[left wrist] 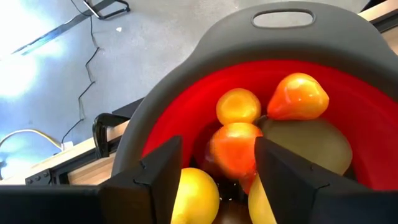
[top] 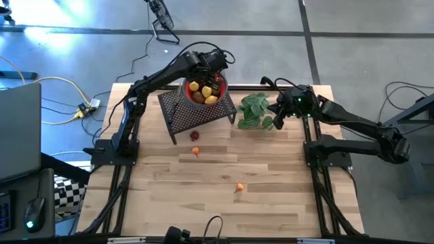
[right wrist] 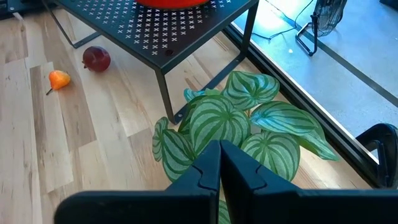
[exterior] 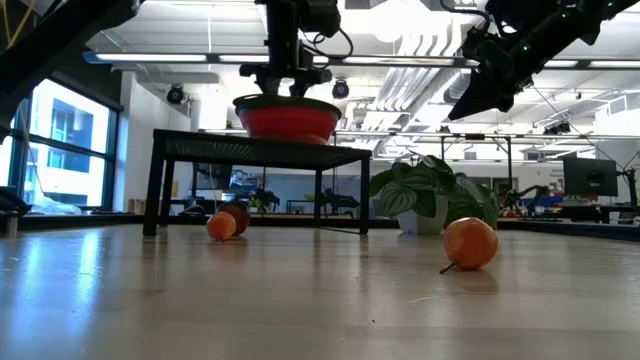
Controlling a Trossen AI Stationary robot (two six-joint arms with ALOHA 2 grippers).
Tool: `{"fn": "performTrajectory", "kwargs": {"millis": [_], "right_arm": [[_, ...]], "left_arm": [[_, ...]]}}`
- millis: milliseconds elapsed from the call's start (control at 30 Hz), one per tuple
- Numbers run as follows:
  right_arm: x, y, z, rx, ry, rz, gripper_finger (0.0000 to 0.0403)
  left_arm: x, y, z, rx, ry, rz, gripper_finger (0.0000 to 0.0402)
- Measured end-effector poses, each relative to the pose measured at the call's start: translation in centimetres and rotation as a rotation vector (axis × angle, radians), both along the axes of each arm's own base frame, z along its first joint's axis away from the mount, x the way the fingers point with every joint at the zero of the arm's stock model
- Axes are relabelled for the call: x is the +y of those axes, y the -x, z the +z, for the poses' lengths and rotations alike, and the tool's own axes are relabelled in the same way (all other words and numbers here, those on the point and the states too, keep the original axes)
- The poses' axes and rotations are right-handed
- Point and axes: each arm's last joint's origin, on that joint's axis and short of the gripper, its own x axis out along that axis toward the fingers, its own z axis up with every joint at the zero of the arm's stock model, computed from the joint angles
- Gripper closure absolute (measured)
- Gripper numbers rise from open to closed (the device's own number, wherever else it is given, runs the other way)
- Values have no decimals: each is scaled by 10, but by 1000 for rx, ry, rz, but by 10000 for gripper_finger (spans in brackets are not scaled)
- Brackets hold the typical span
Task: Pick & Place Fruit
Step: Put the orange pear into the red basket on the shelf
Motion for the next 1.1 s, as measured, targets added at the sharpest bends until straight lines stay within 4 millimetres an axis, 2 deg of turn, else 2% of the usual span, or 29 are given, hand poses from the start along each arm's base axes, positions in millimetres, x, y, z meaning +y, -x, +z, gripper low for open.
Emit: {"fn": "performTrajectory", "kwargs": {"millis": [133,300,800,1100], "right_arm": [[0,0,0,0,0,-1,400],[0,0,0,0,0,0,401],[0,0,0,0,0,0,401],[0,0,0,-2,2,-1,401]], "left_arm": [[0,0,0,3,0,-4,194],[0,0,0,9,-1,-12,196],[-2,-2,5,-51,47,-91,285],[-3,-1,25,-167,-1,-137,293]]}}
